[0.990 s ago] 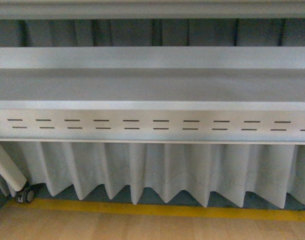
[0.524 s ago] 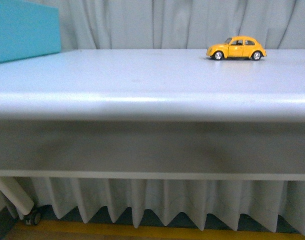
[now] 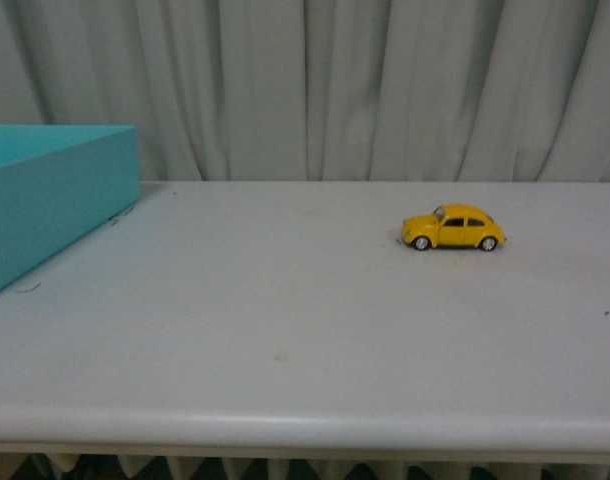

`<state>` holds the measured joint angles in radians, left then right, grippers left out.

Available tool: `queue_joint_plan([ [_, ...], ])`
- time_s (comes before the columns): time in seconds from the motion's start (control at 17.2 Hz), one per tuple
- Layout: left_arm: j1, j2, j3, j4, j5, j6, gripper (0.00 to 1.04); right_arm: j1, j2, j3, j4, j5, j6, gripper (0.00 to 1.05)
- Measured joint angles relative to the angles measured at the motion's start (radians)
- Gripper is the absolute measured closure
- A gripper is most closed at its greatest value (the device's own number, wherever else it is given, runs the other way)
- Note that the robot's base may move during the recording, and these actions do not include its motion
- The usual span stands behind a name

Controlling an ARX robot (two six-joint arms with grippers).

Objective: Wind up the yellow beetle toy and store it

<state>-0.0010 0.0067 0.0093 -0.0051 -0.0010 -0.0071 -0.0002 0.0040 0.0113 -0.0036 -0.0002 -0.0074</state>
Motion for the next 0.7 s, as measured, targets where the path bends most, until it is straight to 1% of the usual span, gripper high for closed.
queue_joint_plan([
  [0.7, 0.000, 0.000, 0.000, 0.001, 0.000, 0.008, 0.07, 0.000, 0.000, 0.000, 0.000, 0.000, 0.000, 0.07],
])
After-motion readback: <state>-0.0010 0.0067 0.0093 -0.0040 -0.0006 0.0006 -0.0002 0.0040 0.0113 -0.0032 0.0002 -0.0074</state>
